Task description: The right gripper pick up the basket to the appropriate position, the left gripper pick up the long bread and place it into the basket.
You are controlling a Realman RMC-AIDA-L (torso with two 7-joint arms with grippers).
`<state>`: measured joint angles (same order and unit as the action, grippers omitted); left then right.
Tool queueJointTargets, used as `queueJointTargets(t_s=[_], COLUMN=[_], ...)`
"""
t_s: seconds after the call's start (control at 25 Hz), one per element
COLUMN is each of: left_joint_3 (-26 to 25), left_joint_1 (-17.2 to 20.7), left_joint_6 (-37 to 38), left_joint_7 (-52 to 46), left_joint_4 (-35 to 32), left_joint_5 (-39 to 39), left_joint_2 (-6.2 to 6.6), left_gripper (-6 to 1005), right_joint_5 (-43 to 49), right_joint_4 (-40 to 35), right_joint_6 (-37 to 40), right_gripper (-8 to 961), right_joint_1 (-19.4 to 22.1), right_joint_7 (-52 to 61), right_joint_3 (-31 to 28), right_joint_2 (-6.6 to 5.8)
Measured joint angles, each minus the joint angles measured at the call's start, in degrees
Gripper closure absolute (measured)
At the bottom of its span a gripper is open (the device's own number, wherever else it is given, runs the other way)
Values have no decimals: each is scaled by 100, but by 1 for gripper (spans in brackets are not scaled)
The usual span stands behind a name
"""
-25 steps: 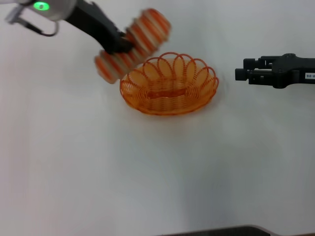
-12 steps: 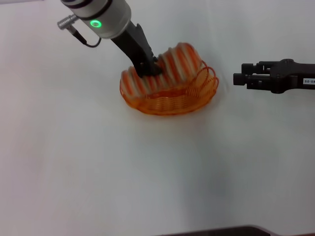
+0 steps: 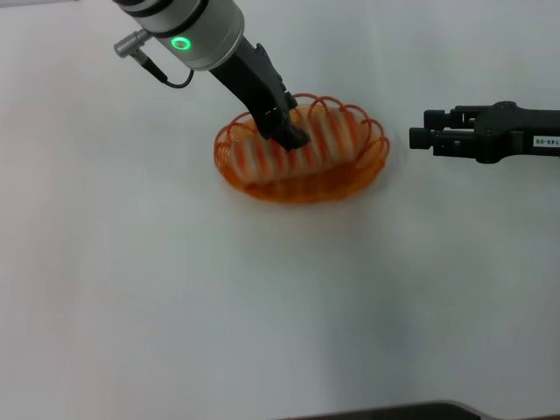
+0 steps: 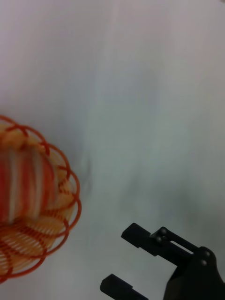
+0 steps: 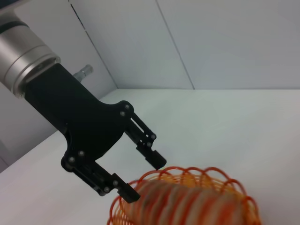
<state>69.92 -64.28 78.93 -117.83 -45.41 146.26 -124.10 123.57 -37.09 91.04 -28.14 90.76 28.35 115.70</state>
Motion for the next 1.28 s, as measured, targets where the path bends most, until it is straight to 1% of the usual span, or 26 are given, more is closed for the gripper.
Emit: queueJointTargets(t_s=[0.08,0.2,0.28,0.36,0.4,0.44,0.52,0.6,0.68,0.76,0.84,0.88,1.04,1.12,1.16,1.28], left_joint_3=[-23,-202,-451,-896,-1135,-1362,-1954,-2335,-2583,-2690,-2854,-2963,-3200,-3213,-3221,-3221], left_joint_1=[72,295,532,909,1081,1249,1738,2176,2583,2924,3236,3384,3897,4016,4062,4075], left_joint_6=[-3,-29,-76,-155,-207,-255,-397,-454,-394,-219,36,185,862,1077,1174,1228], left_joint_7=[0,6,12,84,179,276,621,1029,1471,1670,1742,1788,2160,2287,2335,2342], left_joint_4=[-76,-343,-604,-823,-822,-796,-537,-181,227,520,740,822,970,972,971,978], left_joint_5=[-61,-142,-289,-774,-1129,-1461,-2502,-3379,-4091,-4417,-4481,-4467,-4347,-4210,-3992,-3758], left_joint_2=[1,11,12,18,19,24,25,52,125,225,293,308,309,300,286,274], left_gripper=[708,475,421,367,340,341,344,347,349,351,353,353,355,356,356,357], right_joint_5=[0,0,0,1,0,-10,-28,-64,-94,-125,-136,-137,-145,-146,-147,-145], right_joint_4=[0,0,0,0,0,0,0,0,0,0,0,0,3,7,8,9], right_joint_6=[-7,-11,-1,8,14,12,13,15,16,17,18,19,8,-3,-6,0], right_gripper=[376,376,376,376,376,376,376,376,376,376,376,376,376,376,376,376], right_joint_1=[0,-11,-18,-22,-25,-29,-32,-34,-37,-44,-55,-64,-113,-135,-154,-202], right_joint_7=[-6,-56,-75,-79,-82,-90,-92,-93,-94,-94,-94,-94,-95,-94,-94,-95], right_joint_3=[7,2,-8,-11,-12,-14,-14,-14,-13,-10,-13,-15,5,22,26,36], right_joint_2=[1,3,4,5,4,4,4,4,4,4,4,5,26,44,48,50])
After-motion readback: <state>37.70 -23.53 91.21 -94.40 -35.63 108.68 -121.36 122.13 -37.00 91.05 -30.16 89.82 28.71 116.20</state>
